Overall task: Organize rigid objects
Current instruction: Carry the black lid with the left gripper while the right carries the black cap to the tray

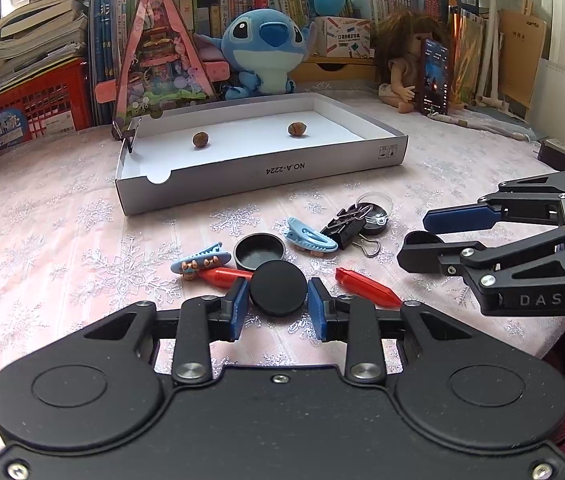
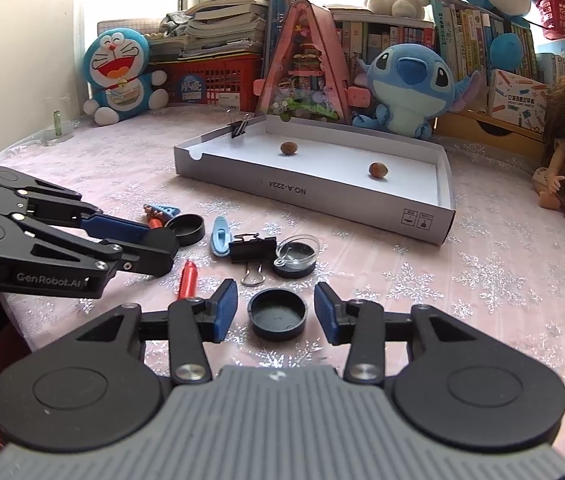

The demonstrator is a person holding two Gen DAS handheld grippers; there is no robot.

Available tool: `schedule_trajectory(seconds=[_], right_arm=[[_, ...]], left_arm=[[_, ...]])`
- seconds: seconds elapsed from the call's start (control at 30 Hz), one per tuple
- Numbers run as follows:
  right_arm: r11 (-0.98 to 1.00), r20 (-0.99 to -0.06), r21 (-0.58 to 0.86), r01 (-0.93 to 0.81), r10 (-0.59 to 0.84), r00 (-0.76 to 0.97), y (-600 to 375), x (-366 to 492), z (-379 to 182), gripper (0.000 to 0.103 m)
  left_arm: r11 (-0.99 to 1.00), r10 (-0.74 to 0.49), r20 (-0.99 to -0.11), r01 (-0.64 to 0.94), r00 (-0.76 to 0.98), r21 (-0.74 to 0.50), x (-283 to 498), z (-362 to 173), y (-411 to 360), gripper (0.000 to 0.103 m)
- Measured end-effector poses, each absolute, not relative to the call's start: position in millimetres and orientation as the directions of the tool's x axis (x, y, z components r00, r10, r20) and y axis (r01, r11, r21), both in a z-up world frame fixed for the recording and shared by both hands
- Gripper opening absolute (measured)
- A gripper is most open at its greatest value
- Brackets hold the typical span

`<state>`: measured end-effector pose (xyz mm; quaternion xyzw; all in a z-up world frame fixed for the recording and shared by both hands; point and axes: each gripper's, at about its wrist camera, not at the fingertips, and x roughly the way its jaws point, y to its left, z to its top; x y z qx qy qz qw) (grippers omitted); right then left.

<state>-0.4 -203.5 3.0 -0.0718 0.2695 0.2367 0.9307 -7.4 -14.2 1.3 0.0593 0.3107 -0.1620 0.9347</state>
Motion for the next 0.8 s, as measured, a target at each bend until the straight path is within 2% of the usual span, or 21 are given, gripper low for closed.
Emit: schedule_trajectory(seconds=[0.3, 0.37, 0.43, 0.5, 0.8], right_arm=[[0.87, -0.556, -0.035, -0.493, 0.393, 0.733, -201.0, -2.3, 2.1, 0.06], [0.868, -0.559, -0.044, -0.495, 0.389, 0.732, -200.1, -2.3, 2.8, 0.055], [0.866, -0.566, -0.048, -0.498, 0.387, 0.728, -199.8, -2.1, 3.1, 0.042], [0.87, -0.567, -0.052, -0.491, 0.379, 0.731, -200.4, -1.8, 3.4, 0.038], [0.892, -0.536, -0.045, -0.449, 0.358, 0.765, -211.9, 0.0, 13.9, 0.038]], left_arm=[[0.934, -0.27, -0.596, 0.356, 0.756, 0.029, -11.3, 1.9, -21.4, 0.03], [0.934, -0.271, -0.595, 0.357, 0.756, 0.028, -10.8, 2.8, -22.2, 0.03], [0.933, -0.273, -0.595, 0.358, 0.756, 0.027, -10.4, 3.6, -23.3, 0.03], [0.933, -0.278, -0.594, 0.36, 0.755, 0.022, -10.1, 4.7, -24.1, 0.03], [0.936, -0.293, -0.597, 0.351, 0.747, -0.019, -4.9, 11.5, -22.7, 0.03]])
